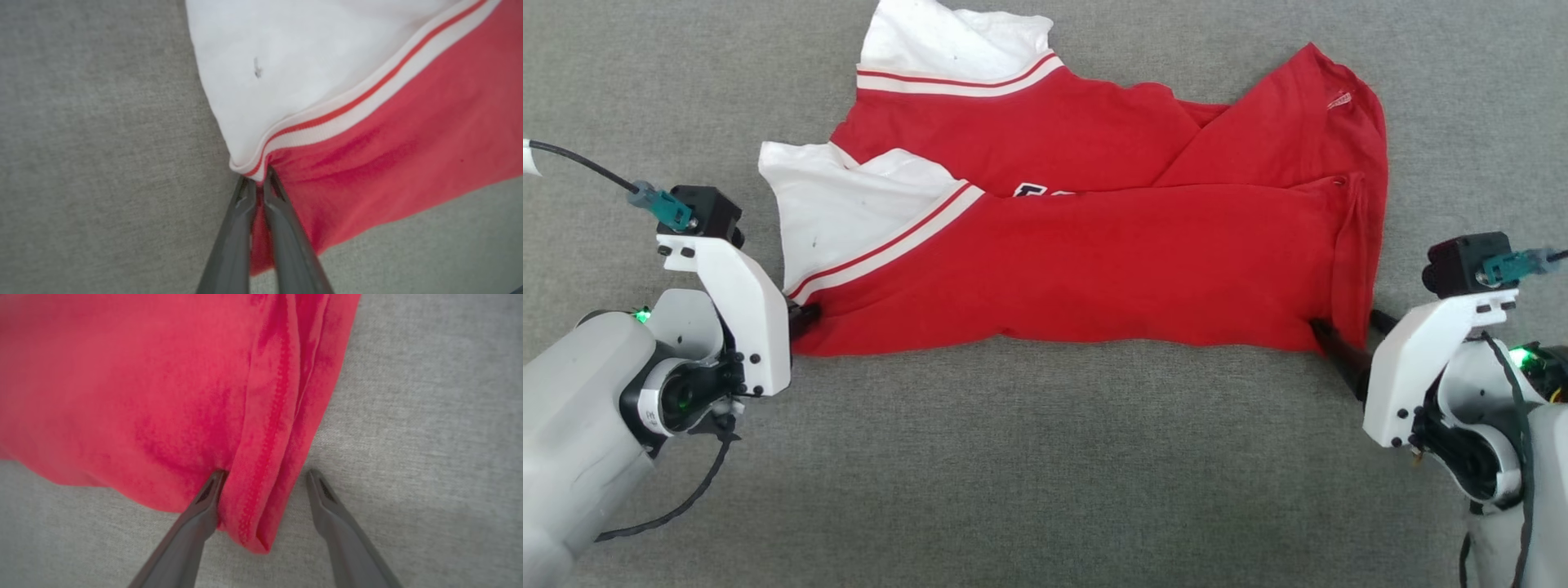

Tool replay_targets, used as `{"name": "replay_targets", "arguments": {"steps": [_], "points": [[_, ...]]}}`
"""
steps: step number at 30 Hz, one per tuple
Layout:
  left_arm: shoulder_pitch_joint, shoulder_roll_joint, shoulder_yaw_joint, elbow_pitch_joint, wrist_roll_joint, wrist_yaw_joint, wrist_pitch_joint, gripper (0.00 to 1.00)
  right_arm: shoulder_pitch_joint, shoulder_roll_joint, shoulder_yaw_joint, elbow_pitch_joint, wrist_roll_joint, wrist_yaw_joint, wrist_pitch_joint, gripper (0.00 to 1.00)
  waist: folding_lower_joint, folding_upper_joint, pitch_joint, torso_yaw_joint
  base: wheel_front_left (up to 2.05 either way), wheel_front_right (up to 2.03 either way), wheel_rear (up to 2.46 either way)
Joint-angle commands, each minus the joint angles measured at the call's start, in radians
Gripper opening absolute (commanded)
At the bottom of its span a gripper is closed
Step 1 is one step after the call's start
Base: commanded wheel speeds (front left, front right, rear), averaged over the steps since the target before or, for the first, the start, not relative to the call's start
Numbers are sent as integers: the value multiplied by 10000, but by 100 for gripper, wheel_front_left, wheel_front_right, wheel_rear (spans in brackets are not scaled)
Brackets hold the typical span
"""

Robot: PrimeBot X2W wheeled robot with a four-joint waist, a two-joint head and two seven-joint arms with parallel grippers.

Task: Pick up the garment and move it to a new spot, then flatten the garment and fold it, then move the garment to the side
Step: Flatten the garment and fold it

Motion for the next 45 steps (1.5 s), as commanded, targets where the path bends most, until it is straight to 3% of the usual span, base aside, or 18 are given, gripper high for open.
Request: {"name": "replay_targets", "arguments": {"steps": [1, 2, 9, 17, 25, 36, 41, 44, 45], "points": [[232, -300, -280, 122, 101, -64, 70, 0, 100, 61, 267, 437, -81, 1, 408, 40, 0, -1, 13, 72, 0, 0, 0], [216, -326, -300, 163, 151, -94, 61, 0, 82, -28, 447, 478, -126, 2, 590, 0, 0, -1, 18, 98, 0, 0, 0], [157, -176, -184, 117, 58, -118, 25, 0, -75, -770, 381, -201, 191, -1, 1370, 0, 0, -1, -79, 251, 0, 0, 0], [335, 543, -80, -993, -85, 323, 303, 0, 153, -1400, -73, -1288, 734, -1, 2378, 0, 0, -1, -242, 441, 0, 0, 0], [774, 1356, 23, -2450, -149, 1028, 247, 0, 758, -1749, -428, -2225, 1025, -1, 3245, 0, 0, -1, -301, 635, 0, 0, 0], [1981, 2444, -134, -4965, -638, 2488, 352, 0, 2185, -1823, -1051, -4000, 1390, -1, 5052, 0, 0, -1, -260, 787, 0, 0, 0], [2404, 2450, -354, -5431, -691, 2886, 368, 0, 2734, -1674, -1286, -4196, 1182, -1, 5260, 0, 0, -1, -143, 789, 0, 0, 0], [2458, 2229, -426, -5200, -635, 2801, 306, 0, 2827, -1591, -1133, -3944, 1073, -1, 4973, 0, 0, -1, -111, 763, 0, 0, 0], [2438, 2112, -394, -5080, -681, 2723, 261, 5, 2790, -1566, -1072, -3809, 1034, -1, 4819, 0, 0, -1, -104, 748, 0, 0, 0]]}}
